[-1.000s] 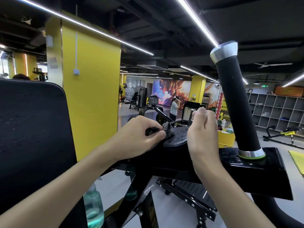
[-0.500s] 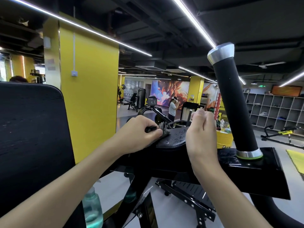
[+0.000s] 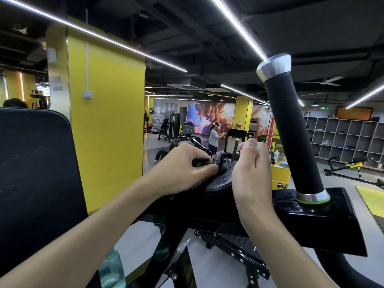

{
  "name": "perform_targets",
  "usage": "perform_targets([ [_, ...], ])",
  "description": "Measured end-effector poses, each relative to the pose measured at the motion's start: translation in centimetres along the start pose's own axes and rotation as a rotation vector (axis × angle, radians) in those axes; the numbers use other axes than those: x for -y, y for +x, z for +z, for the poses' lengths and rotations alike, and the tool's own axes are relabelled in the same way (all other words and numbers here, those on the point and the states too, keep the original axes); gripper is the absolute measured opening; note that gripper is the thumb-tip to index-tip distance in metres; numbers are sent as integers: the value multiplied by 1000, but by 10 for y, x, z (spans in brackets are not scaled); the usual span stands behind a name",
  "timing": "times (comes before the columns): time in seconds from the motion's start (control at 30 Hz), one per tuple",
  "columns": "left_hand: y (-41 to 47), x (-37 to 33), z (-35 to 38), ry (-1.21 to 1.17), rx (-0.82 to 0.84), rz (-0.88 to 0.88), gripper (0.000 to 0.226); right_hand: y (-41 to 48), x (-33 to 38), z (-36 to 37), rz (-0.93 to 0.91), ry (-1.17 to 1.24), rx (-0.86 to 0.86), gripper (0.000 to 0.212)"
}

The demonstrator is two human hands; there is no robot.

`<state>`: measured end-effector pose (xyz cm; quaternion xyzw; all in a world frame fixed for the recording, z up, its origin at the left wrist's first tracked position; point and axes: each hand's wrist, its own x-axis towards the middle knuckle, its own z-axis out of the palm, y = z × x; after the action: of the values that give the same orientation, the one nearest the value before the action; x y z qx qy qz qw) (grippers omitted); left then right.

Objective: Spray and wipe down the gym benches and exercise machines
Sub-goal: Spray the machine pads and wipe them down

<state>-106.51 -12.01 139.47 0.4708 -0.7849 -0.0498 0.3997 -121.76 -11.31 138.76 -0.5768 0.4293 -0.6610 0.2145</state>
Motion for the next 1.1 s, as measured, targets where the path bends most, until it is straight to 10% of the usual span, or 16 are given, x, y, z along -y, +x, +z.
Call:
perform_targets([
  [1.1,54,-17,16,-18,152,69,18,10,-5,3,108,369,-204,57],
])
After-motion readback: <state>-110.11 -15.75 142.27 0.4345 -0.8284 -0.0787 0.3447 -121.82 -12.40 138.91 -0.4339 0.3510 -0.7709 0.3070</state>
